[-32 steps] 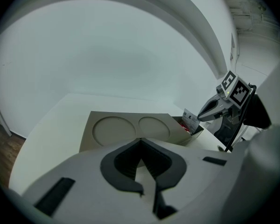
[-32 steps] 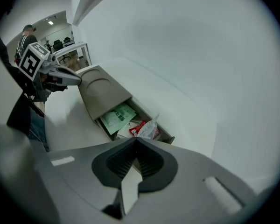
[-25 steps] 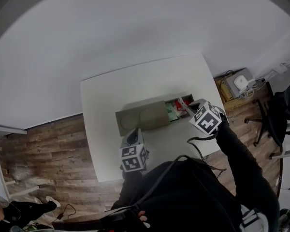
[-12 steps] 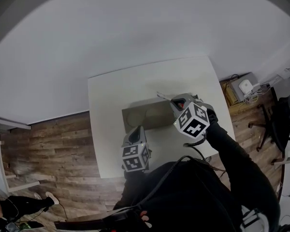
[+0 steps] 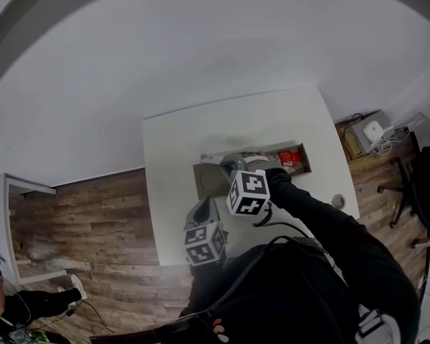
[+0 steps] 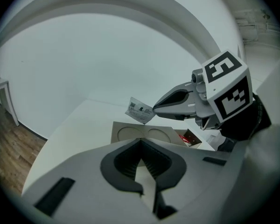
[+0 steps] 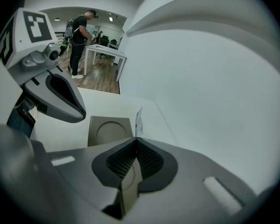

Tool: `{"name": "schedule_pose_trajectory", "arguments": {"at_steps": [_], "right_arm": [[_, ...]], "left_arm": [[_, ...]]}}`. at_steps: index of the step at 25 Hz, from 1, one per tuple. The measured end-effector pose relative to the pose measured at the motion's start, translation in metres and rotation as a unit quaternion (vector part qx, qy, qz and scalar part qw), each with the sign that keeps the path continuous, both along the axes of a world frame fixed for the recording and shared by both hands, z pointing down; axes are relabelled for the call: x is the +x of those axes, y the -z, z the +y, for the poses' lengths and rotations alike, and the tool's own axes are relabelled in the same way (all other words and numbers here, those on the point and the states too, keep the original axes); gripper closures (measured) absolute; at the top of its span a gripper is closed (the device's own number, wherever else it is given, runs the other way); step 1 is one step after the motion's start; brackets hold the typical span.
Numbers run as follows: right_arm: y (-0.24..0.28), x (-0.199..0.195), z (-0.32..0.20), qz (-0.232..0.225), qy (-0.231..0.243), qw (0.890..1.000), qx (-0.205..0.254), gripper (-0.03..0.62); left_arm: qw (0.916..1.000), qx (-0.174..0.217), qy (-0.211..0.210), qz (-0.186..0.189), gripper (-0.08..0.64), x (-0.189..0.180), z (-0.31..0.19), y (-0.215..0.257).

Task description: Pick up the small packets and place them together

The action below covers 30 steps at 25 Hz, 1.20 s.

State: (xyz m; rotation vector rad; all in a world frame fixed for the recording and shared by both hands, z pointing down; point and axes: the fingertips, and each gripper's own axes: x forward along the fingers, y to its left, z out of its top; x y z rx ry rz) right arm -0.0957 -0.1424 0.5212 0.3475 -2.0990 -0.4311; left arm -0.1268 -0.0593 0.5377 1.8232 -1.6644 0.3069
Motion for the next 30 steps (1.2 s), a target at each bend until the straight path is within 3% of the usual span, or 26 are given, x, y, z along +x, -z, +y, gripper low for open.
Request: {"name": "schedule_pose_trajectory", "arguments": {"at_steps": [10,23,30], "right_arm": [[-0.036,-0.022,0.034,0.042,0.064,0.997,-0.004,0.591],[-0.061,-0.019,0.056,0.055,0.086,0.994,-0.045,0.588],[-0.062,-0.017,0.068,0.050,0.102,0.991,-0.077,0.541]], "left_arm": [[0.9996,-0.008,0.028,0.003,0.560,-0.020,0.020,-0.009],[0.9996,-0.012,0.024,0.002,0.560,-0.014,0.023,-0.011],[0.9996,-0.013,0.025,0.001,0.560,-0.014,0.023,-0.009]]}}
